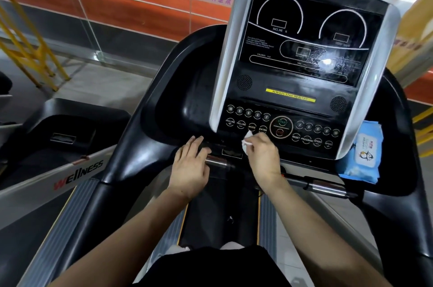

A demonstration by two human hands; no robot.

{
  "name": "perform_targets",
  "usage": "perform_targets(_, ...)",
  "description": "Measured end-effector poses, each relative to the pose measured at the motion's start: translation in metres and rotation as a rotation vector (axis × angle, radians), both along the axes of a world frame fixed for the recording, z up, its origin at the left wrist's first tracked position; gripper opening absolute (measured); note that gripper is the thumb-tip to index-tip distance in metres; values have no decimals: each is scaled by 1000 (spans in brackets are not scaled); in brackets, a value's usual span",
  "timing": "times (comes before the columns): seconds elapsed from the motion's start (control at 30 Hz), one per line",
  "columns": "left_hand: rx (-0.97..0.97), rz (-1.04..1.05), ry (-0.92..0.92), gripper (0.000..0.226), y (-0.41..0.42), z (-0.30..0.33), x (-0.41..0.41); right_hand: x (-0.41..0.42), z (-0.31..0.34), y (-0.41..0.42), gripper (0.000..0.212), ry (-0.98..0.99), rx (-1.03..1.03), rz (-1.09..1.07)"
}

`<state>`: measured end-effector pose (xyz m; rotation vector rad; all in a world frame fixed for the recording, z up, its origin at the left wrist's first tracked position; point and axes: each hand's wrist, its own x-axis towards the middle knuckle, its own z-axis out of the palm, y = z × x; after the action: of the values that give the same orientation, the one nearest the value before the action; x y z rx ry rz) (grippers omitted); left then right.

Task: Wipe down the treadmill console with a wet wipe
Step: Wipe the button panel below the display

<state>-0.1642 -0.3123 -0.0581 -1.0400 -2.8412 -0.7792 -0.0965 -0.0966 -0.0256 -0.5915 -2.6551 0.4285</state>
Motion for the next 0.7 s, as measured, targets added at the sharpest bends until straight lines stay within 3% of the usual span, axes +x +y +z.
perform_targets(0.13,-13,-2,-16,40,0,1,3,4,0,-1,6,31,-7,-39)
perform_targets(0.4,-48,32,1,41,-6,-4,5,-58,9,-57,14,-42,-33,149)
perform_targets(0.7,-35,-67,15,41,23,-2,14,-12,9,-4,11,-39,-37,43)
